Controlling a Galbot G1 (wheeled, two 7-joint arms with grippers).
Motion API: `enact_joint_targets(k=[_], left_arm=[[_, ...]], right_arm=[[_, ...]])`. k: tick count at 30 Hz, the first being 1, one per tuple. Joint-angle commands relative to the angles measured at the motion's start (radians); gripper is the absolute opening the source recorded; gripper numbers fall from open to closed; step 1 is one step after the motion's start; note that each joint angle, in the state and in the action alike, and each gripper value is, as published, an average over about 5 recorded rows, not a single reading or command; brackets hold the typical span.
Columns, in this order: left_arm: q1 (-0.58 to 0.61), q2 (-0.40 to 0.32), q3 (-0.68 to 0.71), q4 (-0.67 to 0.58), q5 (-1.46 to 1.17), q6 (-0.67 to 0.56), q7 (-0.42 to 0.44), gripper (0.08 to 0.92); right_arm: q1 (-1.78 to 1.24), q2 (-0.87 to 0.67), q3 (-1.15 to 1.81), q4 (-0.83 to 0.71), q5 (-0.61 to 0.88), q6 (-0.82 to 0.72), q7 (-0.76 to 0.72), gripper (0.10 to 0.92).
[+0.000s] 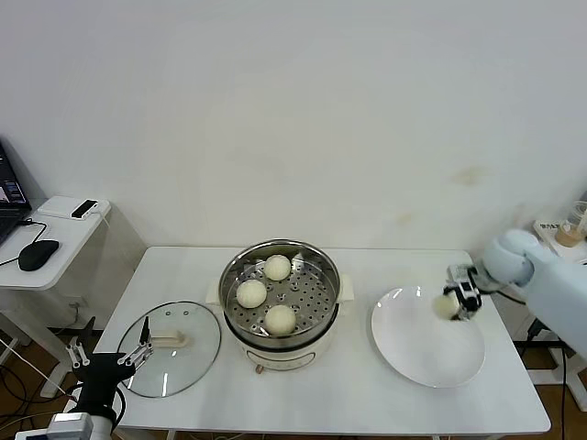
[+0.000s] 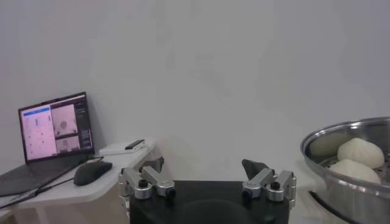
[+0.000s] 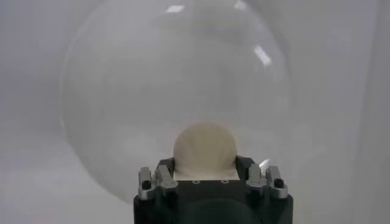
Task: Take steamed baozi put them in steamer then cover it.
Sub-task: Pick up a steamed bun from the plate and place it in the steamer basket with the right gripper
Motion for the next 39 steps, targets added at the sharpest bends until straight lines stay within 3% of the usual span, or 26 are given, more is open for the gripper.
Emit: enact_joint_targets(k=[1,8,18,30,39], left_arm=[[-0.002,-0.001,0.002,-0.002,0.002,0.002,0.001,0.823],[0.002,-0.002,-0.006,-0.001,0.004,0.002,0.001,0.823],[-0.008,-0.002,-0.008,0.007,0.008,0.005,0.001,0.823],[-0.024,-0.001,-0.009,0.018,0.006,0.005,0.002,0.823],[-0.033,0.001,-0.014,0.029,0.002,0.004,0.001,0.823]], right_arm=[[0.455,0.129,-0.285,0.063,0.222,-0.073,0.023,0.619],[0.606,0.271,-0.407,0.082,0.388,-0.165,0.086,0.626],[0.559,0.421,-0.457,0.078,0.594,-0.319,0.218,0.628],[0.437,0.518,-0.497,0.0,0.626,-0.453,0.338,0.628],[0.392,0.552,-0.5,-0.055,0.589,-0.457,0.347,0.628]])
